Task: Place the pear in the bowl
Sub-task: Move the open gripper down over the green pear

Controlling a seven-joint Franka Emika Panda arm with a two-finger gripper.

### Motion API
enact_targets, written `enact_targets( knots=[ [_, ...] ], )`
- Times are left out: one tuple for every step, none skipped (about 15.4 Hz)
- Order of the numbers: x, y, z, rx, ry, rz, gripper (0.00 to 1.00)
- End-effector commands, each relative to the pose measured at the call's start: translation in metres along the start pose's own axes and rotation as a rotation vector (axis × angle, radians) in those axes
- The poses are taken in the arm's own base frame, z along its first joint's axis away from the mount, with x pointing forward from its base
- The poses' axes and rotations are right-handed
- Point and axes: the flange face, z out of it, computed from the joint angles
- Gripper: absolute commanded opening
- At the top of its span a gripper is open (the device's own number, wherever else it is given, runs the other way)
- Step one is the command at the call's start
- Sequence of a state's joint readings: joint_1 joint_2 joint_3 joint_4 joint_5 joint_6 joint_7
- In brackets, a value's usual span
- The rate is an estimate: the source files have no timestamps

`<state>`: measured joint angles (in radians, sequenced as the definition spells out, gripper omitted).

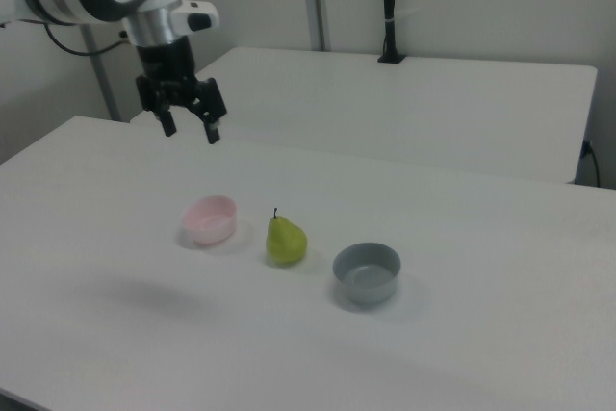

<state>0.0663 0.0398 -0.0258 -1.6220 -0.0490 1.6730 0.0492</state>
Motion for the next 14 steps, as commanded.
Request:
enact_targets(
  knots=[
    [0.022,0.026,0.026,0.007,0.045,-0.041,1.0],
    [0.027,0.031,0.035,0.007,0.04,-0.055,1.0],
    [0.033,0.036,0.046,0.006,0.041,-0.067,1.0],
    [0.038,0.037,0.056,0.006,0.04,-0.078,1.0],
    [0.044,0.038,0.07,0.003,0.029,-0.083,1.0],
    [0.048,0.039,0.081,-0.001,0.019,-0.087,1.0],
    [0.052,0.039,0.097,-0.003,0.005,-0.094,1.0],
    [0.054,0.038,0.11,-0.006,0.003,-0.096,1.0],
    [0.057,0.037,0.124,-0.017,0.006,-0.104,1.0],
    [0.059,0.038,0.138,-0.029,0.013,-0.104,1.0],
    [0.062,0.037,0.151,-0.032,0.025,-0.106,1.0],
    [0.066,0.037,0.163,-0.033,0.025,-0.107,1.0],
    [0.068,0.041,0.175,-0.036,0.012,-0.103,1.0],
    [0.07,0.043,0.187,-0.039,-0.002,-0.104,1.0]
  ],
)
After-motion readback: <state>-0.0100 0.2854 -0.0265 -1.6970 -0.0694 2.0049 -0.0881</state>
